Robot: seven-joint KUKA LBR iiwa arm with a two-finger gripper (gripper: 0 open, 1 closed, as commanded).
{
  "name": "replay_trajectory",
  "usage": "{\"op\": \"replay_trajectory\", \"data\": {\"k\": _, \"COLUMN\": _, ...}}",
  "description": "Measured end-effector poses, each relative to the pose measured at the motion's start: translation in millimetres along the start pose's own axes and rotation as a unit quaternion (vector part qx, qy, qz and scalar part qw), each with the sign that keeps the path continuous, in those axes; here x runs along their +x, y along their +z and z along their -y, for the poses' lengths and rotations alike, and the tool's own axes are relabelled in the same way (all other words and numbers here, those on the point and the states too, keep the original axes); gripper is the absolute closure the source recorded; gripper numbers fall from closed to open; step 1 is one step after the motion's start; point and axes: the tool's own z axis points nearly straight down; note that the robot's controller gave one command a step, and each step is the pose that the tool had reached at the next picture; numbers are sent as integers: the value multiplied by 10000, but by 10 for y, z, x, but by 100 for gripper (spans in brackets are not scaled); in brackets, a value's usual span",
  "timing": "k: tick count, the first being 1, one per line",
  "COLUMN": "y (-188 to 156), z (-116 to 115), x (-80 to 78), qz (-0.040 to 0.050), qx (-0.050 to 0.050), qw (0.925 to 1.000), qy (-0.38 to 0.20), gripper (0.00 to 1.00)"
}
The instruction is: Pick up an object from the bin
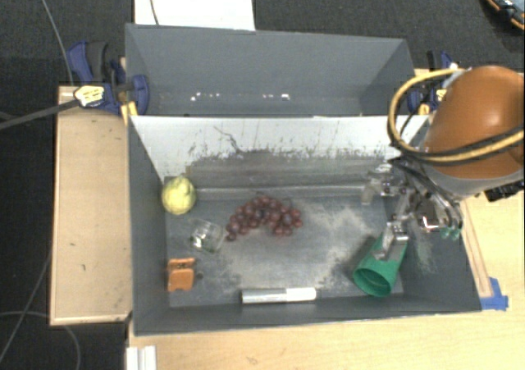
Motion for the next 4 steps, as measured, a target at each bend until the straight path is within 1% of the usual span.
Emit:
{"op": "replay_trajectory", "data": {"k": 1, "y": 1, "z": 1, "x": 0, "qz": -1, "qx": 0, "qw": 10000, "qy": -1, "gripper": 0}}
{"op": "replay_trajectory", "data": {"k": 2, "y": 571, "z": 403, "x": 173, "qz": -8, "qx": 0, "qw": 9986, "qy": -522, "gripper": 0}}
{"op": "replay_trajectory", "data": {"k": 3, "y": 1171, "z": 545, "x": 157, "qz": 26, "qx": -4, "qw": 9888, "qy": -1492, "gripper": 0}}
{"op": "replay_trajectory", "data": {"k": 4, "y": 1188, "z": 529, "x": 153, "qz": 31, "qx": 6, "qw": 9848, "qy": -1739, "gripper": 0}}
